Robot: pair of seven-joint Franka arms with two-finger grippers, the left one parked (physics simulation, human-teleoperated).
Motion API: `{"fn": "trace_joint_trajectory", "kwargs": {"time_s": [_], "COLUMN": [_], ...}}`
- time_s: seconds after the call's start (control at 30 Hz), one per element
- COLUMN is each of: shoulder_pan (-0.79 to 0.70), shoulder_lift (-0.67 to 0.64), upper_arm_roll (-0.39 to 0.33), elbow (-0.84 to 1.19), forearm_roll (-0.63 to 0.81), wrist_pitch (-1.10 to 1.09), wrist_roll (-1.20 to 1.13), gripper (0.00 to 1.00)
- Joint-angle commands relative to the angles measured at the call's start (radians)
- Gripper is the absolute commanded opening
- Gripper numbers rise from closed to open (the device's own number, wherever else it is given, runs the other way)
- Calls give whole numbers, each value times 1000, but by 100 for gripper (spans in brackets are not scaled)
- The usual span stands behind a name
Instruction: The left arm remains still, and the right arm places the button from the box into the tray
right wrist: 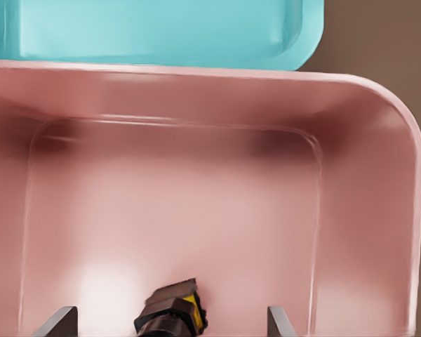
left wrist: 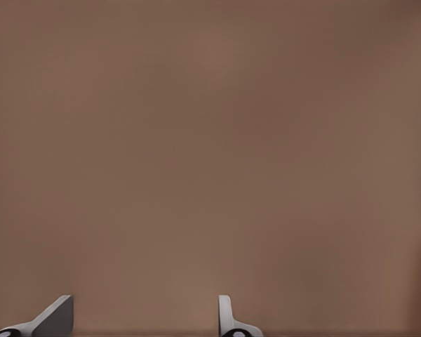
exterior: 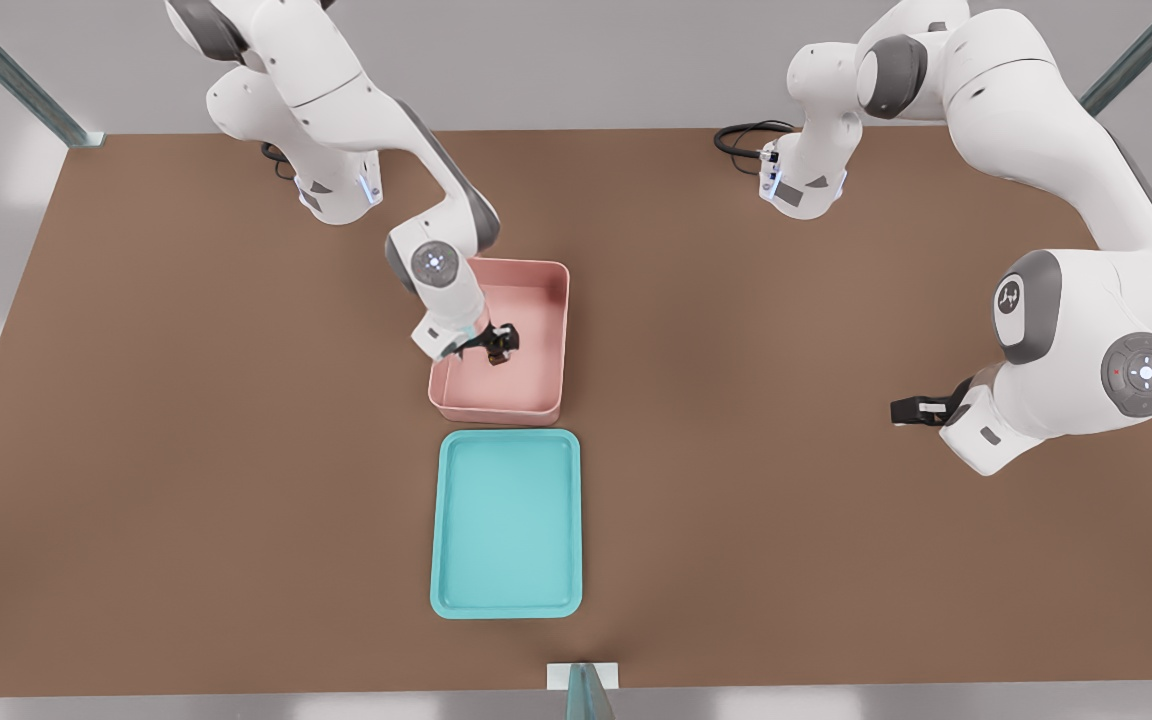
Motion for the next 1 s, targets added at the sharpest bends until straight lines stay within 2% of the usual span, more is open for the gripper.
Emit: {"fn": "trace_joint_trajectory", "kwargs": {"time_s": [0.0, 0.27, 0.37, 0.47, 0.67, 0.97], "shoulder_pan": [0, 0, 0, 1, 0, -28], "shoulder_lift": [0, 15, 17, 22, 20, 35], "upper_arm_roll": [4, 18, 18, 25, 88, 88], "elbow": [-5, -13, -79, -92, -112, -102], "forearm_roll": [2, 2, 2, 2, 5, 4], "wrist_pitch": [20, 26, 136, 141, 181, 219], "wrist_roll": [-4, -44, -57, -57, -7, -34], "gripper": [100, 100, 100, 100, 100, 100]}}
